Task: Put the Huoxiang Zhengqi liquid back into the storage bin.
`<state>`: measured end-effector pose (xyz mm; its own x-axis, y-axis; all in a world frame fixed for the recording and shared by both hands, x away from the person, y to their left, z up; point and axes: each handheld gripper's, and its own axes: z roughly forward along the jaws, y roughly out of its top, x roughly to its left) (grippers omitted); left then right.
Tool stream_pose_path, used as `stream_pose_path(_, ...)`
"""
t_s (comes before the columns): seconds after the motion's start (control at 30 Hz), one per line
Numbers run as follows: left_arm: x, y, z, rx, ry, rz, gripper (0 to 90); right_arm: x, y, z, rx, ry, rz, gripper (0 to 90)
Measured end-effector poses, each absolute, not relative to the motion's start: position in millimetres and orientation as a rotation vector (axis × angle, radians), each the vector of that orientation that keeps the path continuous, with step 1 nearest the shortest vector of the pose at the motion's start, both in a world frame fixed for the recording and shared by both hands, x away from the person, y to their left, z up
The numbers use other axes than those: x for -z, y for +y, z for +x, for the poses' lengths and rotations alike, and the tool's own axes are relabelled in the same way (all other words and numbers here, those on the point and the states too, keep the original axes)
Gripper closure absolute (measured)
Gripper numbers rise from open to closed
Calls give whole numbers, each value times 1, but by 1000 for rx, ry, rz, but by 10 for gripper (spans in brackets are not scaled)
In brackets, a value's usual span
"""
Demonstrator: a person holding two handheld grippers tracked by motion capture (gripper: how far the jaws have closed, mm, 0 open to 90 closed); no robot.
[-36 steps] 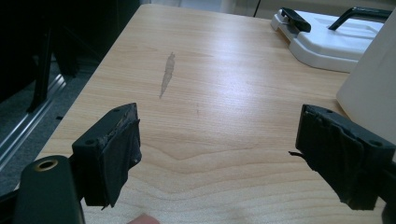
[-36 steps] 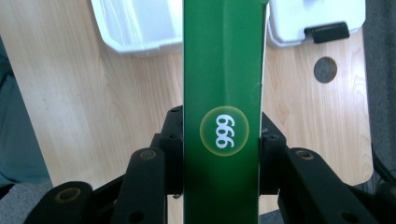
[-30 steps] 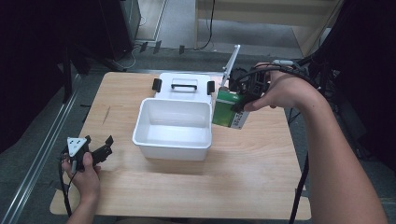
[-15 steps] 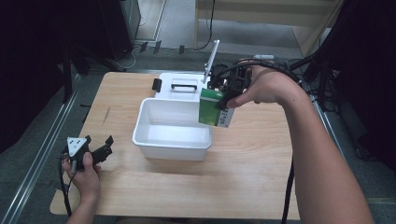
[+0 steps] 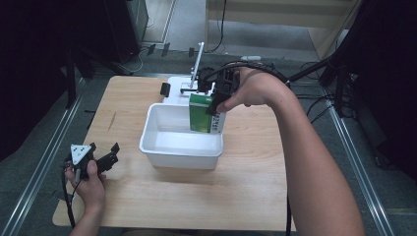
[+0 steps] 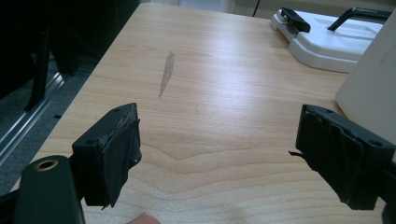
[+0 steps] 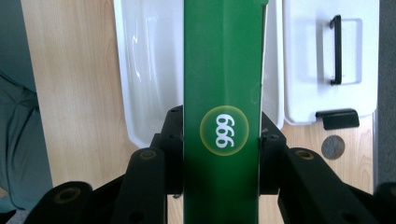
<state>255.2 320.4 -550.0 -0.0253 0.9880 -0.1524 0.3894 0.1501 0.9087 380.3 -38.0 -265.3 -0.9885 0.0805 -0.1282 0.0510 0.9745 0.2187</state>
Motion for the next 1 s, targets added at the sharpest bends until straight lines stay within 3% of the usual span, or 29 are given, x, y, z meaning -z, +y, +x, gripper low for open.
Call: stream_pose_path(1.0,550,321,256,-866,1563,1374,150,319,-29,394,-282,3018,-28,642)
